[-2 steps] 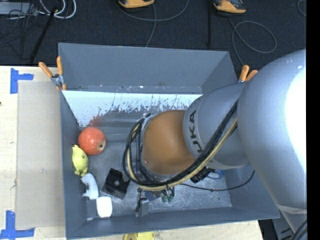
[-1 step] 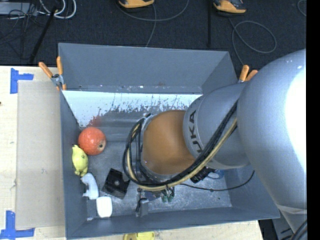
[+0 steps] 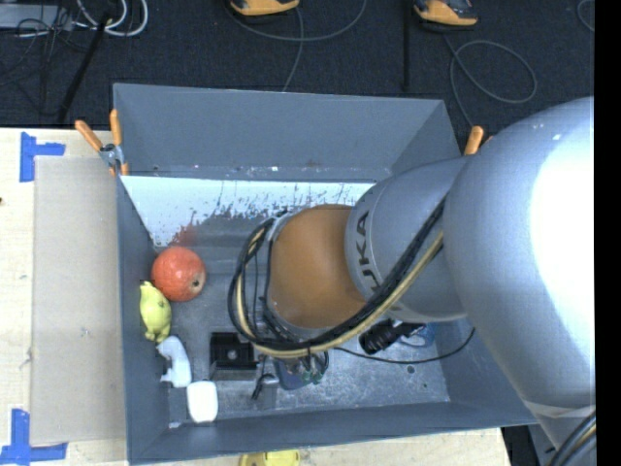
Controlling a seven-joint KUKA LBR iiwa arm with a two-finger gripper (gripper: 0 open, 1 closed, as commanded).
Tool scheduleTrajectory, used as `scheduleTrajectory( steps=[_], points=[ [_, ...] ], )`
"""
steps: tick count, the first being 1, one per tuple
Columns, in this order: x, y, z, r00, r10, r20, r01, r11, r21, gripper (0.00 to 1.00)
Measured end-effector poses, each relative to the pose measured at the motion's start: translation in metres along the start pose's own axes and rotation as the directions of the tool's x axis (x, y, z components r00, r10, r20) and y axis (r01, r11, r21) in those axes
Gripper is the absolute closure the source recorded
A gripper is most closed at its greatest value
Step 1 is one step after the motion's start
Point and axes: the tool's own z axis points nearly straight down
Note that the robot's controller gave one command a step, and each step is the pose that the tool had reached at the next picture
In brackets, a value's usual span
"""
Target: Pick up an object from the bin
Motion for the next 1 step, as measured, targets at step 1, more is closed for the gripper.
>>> scheduleTrajectory(
  steps=[1],
  points=[
    [-0.0277,0.0004,-0.0033,0.999,-0.051,0.002,0.051,0.999,-0.001,1.0]
  ],
)
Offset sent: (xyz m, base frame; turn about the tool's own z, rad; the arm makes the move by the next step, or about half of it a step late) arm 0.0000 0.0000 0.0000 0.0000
